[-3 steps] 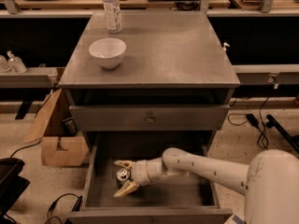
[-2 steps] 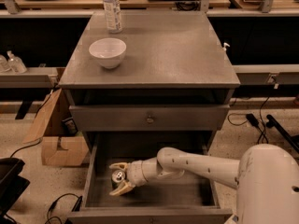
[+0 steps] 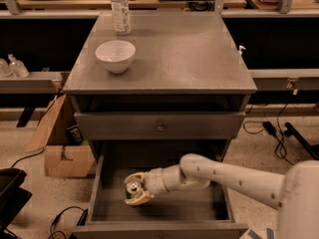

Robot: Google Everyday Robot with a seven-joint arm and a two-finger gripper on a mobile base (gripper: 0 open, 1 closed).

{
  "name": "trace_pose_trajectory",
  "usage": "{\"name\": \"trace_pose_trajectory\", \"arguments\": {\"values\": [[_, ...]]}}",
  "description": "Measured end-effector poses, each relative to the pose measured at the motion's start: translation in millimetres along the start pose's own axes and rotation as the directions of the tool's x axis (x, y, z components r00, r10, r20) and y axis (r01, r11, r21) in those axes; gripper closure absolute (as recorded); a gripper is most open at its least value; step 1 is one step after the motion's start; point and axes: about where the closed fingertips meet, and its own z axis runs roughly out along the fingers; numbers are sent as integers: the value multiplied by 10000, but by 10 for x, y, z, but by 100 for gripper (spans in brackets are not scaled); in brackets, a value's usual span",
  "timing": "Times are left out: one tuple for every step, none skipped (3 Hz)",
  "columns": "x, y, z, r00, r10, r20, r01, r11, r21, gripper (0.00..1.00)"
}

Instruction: Pick green can from middle drawer and place on counter

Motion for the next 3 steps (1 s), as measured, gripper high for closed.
{"name": "trace_pose_trajectory", "arguments": {"values": [[-551,126,-965,9966,615,547,-632,9976,300,100],[-1211,45,-2152,9863,1280,1038,-1388,9848,1047,100],[-1627,-143,-2784,9791,1599,1256,-1797,9696,1663,100]]}}
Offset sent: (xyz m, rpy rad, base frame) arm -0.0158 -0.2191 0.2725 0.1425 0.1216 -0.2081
